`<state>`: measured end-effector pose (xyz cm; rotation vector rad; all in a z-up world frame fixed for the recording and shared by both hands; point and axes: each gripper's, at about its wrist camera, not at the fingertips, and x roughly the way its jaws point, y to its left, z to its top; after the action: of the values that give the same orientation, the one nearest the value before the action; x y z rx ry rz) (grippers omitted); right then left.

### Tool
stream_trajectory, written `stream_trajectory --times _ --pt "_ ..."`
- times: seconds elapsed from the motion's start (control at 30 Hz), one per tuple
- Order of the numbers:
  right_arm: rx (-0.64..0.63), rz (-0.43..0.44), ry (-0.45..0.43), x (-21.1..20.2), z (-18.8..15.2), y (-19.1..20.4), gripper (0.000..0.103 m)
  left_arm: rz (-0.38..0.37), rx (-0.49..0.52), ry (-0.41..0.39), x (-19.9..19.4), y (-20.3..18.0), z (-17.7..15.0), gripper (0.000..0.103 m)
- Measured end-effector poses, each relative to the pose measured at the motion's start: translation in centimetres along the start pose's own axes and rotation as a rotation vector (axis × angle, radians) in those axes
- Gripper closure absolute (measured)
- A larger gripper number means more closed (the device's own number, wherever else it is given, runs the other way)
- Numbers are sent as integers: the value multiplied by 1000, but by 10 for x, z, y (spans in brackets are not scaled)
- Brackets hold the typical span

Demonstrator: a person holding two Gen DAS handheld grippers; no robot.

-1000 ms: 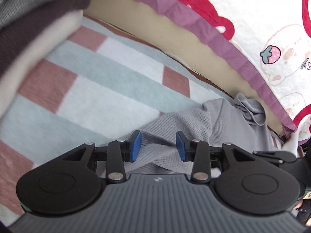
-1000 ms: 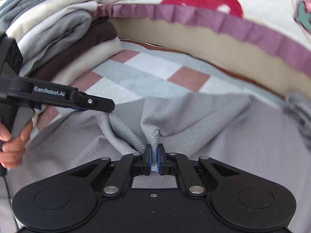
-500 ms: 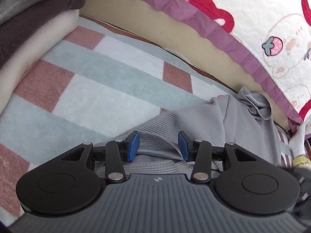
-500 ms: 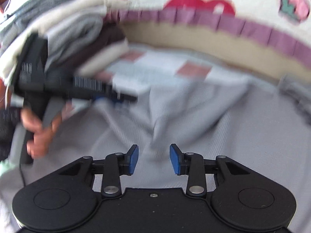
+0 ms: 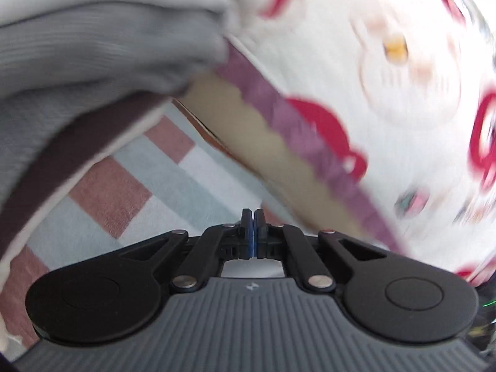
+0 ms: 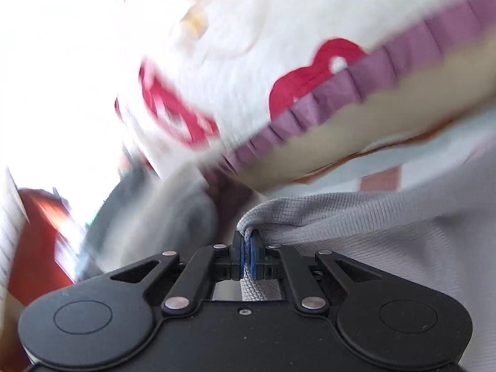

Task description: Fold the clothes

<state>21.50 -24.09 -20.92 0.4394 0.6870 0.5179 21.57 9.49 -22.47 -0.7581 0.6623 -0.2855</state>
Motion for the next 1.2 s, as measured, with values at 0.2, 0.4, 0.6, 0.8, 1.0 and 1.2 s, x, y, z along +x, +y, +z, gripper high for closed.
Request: stream_trajectory --times 0.2,0.4,0.6,0.8,1.0,1.2 --pt "-65 -161 5 -7 -2 -6 90 50 105 231 38 -14 -23 97" --pt "-141 -307 12 -13 -5 -10 70 -4 226 320 50 -42 -46 68" --pt "-433 -213 140 -4 -31 39 54 66 226 297 46 -43 -45 66" --pt "-513 -281 224 -9 -65 44 50 150 271 260 36 -47 -35 63" --pt "-609 -368 165 8 -71 53 49 178 322 299 43 -51 -41 63" --pt "-410 -374 34 29 -20 32 96 239 543 269 39 -76 -52 62"
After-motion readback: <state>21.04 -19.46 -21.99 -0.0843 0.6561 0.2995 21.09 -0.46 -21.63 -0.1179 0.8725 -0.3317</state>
